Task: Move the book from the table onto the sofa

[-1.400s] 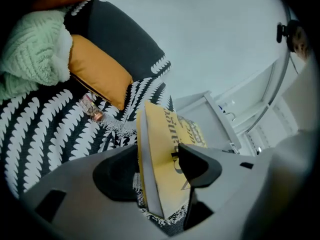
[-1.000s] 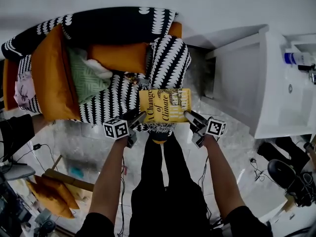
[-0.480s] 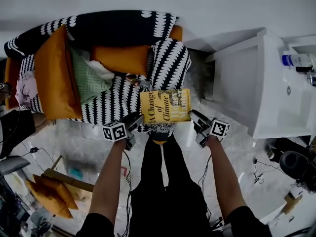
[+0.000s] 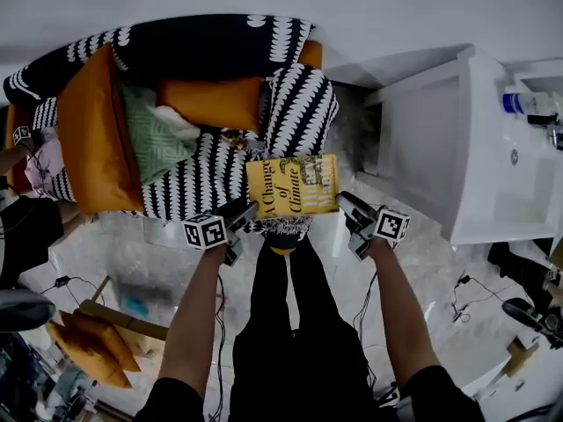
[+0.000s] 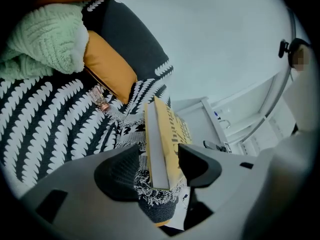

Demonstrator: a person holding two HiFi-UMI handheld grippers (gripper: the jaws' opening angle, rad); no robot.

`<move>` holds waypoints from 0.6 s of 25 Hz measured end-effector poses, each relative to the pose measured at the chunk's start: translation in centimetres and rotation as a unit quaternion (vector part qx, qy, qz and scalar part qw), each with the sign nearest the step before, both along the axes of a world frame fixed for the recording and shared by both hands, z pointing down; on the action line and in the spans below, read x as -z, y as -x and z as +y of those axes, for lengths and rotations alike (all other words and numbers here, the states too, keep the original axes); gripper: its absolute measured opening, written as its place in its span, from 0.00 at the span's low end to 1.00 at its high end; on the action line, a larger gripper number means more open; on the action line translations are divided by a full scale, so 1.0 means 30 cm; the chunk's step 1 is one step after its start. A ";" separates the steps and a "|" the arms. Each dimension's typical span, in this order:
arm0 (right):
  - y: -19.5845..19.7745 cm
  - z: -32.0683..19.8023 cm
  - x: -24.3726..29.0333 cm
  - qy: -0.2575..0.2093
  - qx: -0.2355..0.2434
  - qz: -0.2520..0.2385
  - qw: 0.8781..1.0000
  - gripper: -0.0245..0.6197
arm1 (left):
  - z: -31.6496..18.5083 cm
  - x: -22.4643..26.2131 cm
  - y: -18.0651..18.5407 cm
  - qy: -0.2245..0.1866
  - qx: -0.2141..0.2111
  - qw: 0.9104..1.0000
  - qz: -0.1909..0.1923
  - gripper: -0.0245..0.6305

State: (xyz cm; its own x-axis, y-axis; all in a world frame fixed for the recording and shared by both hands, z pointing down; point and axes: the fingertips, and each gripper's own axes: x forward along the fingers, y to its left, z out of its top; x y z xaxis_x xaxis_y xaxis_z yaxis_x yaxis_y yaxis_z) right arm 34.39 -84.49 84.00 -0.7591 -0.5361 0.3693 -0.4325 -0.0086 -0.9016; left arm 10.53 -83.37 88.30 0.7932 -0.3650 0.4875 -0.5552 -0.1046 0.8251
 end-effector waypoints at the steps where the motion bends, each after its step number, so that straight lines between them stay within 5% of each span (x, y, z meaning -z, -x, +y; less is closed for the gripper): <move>1: 0.000 0.004 -0.005 0.004 -0.001 0.000 1.000 0.38 | 0.002 -0.001 -0.003 0.000 -0.002 1.000 -0.001 0.42; 15: 0.005 0.077 0.088 0.018 0.025 0.028 0.999 0.34 | 0.011 0.151 0.063 -0.010 0.036 0.999 -0.020 0.42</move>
State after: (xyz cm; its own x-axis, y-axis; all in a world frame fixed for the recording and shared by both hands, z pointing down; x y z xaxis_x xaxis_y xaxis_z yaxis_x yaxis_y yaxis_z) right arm 34.23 -82.19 81.35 -0.7618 -0.4837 0.4310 -0.4837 -0.0178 -0.8750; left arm 8.65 -83.04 83.75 0.7445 -0.4309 0.5099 -0.5944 -0.0800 0.8002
